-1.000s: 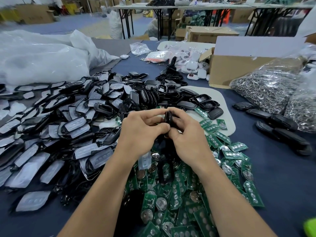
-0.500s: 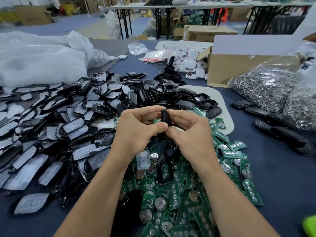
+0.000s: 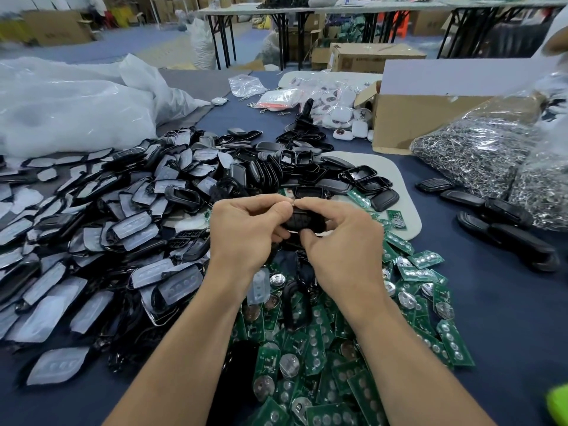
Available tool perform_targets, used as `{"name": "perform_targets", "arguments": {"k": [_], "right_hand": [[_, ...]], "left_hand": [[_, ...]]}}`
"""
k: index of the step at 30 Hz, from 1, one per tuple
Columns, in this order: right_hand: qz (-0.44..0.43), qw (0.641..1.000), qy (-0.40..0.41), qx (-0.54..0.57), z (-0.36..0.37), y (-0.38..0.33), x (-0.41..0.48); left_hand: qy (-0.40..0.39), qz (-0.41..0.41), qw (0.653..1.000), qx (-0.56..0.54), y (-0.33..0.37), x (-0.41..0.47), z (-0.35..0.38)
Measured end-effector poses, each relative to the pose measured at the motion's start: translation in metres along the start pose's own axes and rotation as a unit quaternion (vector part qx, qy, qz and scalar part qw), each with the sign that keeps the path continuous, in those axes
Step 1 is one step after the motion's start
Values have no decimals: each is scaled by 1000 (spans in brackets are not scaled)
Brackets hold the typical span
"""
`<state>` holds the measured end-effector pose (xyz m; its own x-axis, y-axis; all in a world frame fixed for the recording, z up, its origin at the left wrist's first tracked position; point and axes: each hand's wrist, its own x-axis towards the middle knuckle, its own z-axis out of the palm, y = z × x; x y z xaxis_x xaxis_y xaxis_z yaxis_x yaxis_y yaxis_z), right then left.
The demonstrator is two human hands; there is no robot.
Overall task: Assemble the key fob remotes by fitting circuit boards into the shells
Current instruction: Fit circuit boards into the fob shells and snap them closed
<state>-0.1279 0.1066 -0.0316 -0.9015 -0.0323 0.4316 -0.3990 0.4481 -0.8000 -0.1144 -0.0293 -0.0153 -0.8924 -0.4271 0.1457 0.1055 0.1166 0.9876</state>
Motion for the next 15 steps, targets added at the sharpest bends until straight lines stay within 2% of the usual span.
{"name": "perform_targets", "arguments": {"k": [2,4,6,12,15], "right_hand": [[53,994,-22,93,-2,1,4],[134,969,-45,204,-4,4,9],[181,946,-69,260,-6,5,12],[157,953,-61,250,-7,7,11],[126,969,-70,200,-9,7,11]], "left_hand": [[-2,4,1000,-10,1,0,-1],[-12,5,1000,-17,2,1,-2],[-22,10,1000,-16,1,2,-4],[-64,14,997,27,-3,0,-3],[-67,28,997,41,-5,2,-3]]}}
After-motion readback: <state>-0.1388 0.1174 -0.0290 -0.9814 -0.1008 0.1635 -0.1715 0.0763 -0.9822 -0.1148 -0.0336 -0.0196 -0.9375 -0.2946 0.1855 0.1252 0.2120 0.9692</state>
